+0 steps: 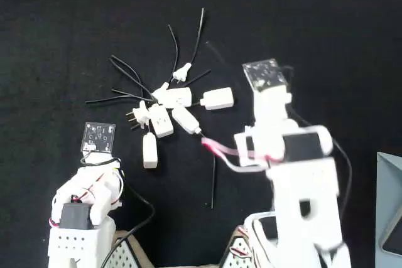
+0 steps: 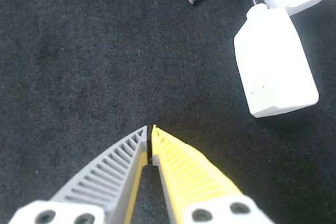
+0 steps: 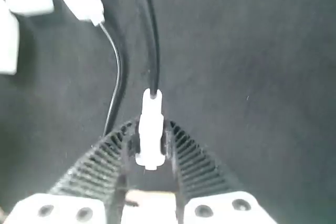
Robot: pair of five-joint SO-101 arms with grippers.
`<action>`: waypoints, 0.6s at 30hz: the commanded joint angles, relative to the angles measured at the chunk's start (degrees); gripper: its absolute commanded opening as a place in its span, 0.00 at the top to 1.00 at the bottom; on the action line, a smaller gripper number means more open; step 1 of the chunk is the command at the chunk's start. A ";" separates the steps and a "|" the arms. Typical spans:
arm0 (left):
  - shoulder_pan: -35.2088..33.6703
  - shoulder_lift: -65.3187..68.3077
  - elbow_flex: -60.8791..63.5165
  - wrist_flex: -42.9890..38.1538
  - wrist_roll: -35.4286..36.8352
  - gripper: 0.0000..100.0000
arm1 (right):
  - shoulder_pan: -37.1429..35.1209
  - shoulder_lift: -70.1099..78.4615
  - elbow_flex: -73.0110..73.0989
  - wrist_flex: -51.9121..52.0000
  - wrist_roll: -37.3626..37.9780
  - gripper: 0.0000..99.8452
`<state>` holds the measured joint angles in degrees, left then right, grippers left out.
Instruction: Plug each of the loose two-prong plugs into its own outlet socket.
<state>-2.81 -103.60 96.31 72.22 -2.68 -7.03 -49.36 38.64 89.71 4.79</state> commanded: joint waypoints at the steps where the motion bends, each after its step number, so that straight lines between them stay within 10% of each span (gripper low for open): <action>1: 0.22 -0.18 1.10 0.44 -0.26 0.97 | -0.62 -13.05 5.41 -4.04 -0.97 0.99; 18: 0.40 -0.18 1.10 0.44 -0.18 0.97 | -0.35 -38.81 28.88 -24.44 -2.73 0.99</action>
<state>-2.81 -103.60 96.31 72.22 -2.68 -7.03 -86.37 62.64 72.04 4.44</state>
